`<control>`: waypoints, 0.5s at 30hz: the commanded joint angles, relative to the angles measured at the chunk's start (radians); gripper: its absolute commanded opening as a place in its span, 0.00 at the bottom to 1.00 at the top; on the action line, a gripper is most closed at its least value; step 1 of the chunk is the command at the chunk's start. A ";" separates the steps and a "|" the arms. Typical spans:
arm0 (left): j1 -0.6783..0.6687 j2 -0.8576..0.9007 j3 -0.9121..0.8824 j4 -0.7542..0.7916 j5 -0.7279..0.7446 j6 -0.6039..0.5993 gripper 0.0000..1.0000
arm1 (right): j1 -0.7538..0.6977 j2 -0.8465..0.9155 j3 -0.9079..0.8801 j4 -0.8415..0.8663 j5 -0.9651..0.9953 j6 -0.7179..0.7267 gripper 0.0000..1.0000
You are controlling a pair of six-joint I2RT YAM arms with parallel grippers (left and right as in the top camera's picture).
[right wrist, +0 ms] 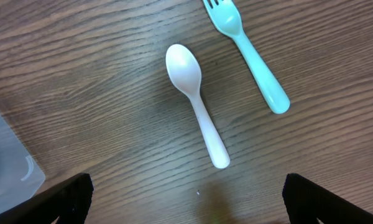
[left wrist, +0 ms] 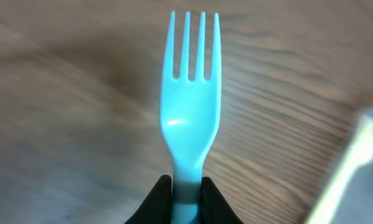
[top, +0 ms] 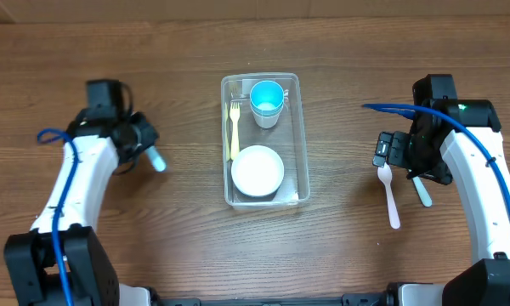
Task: Pack container
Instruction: 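Carry the light teal fork into the container beside the yellow fork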
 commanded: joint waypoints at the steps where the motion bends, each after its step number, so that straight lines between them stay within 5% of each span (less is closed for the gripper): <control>1: -0.153 -0.019 0.116 0.005 0.025 -0.018 0.13 | -0.004 -0.008 0.002 0.003 0.006 -0.003 1.00; 8: -0.408 -0.019 0.241 0.102 0.017 -0.066 0.14 | -0.004 -0.008 0.002 0.003 0.007 -0.003 1.00; 15: -0.465 0.062 0.240 0.140 -0.061 -0.065 0.19 | -0.004 -0.008 0.002 0.003 0.007 -0.003 1.00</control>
